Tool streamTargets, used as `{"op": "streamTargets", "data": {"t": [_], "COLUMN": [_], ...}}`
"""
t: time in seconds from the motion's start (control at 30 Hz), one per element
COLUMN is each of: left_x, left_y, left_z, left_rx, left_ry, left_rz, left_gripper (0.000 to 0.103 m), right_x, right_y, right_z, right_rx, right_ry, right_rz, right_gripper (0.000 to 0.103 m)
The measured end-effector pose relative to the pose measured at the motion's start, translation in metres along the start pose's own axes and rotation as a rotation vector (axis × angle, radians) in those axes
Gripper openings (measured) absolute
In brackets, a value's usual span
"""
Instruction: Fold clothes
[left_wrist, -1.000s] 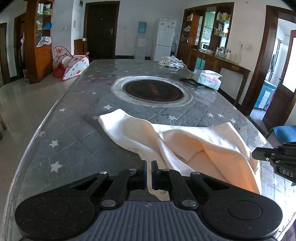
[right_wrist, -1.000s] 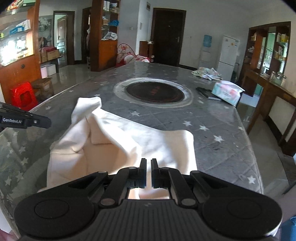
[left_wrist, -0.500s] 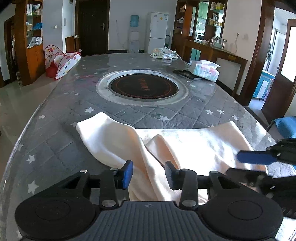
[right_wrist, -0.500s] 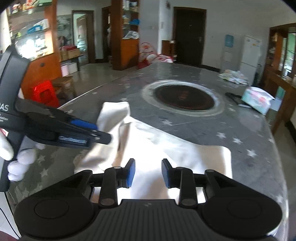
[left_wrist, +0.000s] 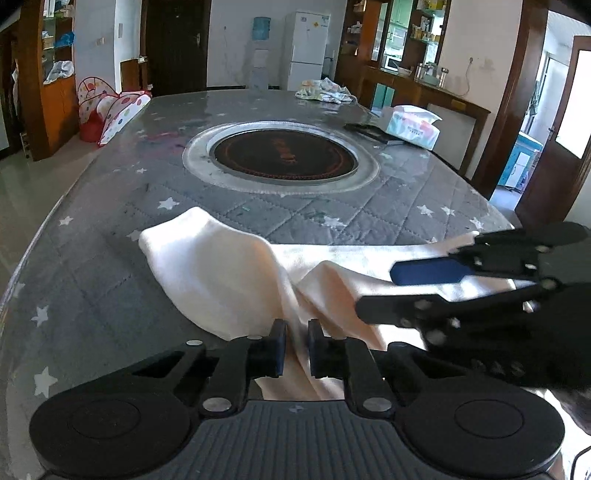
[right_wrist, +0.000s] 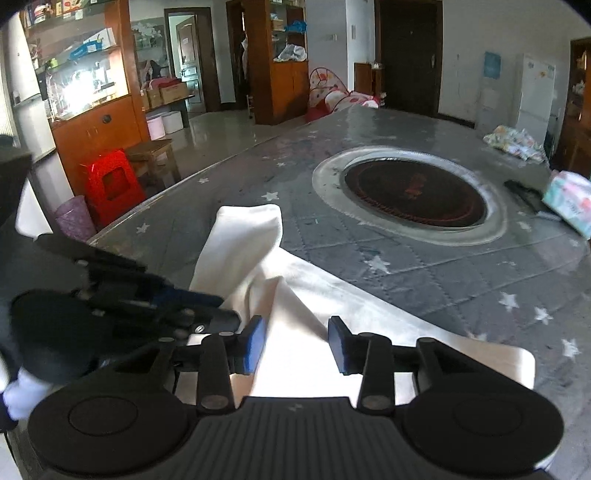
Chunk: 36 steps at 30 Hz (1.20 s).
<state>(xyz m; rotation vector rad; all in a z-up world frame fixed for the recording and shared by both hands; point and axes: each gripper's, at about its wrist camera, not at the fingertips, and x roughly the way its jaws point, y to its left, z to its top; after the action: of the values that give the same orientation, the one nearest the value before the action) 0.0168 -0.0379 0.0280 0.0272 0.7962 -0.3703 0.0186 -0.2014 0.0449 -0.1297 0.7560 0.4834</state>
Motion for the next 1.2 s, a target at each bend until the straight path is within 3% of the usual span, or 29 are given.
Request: {"op": "streamTargets", "data": {"t": [0.2,0.27,0.33,0.43,0.53,0.67,0.8,1.2], "left_x": [0.000,0.000,0.001,0.001,0.001,0.003,0.003,-0.053], "left_y": [0.001,0.000,-0.001,-0.004,-0.009,-0.012,-0.009,0.005], "left_z": [-0.001,-0.001,0.000,0.001,0.001,0.001,0.001,-0.009], "left_rx": [0.000,0.007,0.015,0.019,0.033,0.051,0.038,-0.050], "left_ry": [0.001,0.001,0.002,0.001,-0.002,0.001,-0.004,-0.130], "left_rz": [-0.006,-0.006,-0.006,-0.008,-0.002,0.005,0.007,0.031], "left_gripper": [0.017,0.019,0.022,0.031,0.033,0.029,0.009,0.003], "right_x": [0.019,0.017,0.012,0.001,-0.015,-0.038,-0.065,-0.169], "right_y": [-0.006,-0.005,-0.005,-0.004,-0.005,-0.008,-0.016,-0.064], "right_z": [-0.006,-0.007,-0.005,-0.005,-0.004,-0.003,-0.006,-0.049], "right_rx": [-0.003,-0.017,-0.025,-0.046,-0.050,-0.063,-0.063,0.052], "right_ry": [0.033,0.026,0.022,-0.007,-0.043,-0.095,-0.138,-0.260], "right_rz": [0.008,-0.001,-0.021,-0.056,-0.083,-0.129,-0.188,-0.423], "right_gripper": [0.037,0.019,0.010,0.007,0.006,0.006,0.006,0.006]}}
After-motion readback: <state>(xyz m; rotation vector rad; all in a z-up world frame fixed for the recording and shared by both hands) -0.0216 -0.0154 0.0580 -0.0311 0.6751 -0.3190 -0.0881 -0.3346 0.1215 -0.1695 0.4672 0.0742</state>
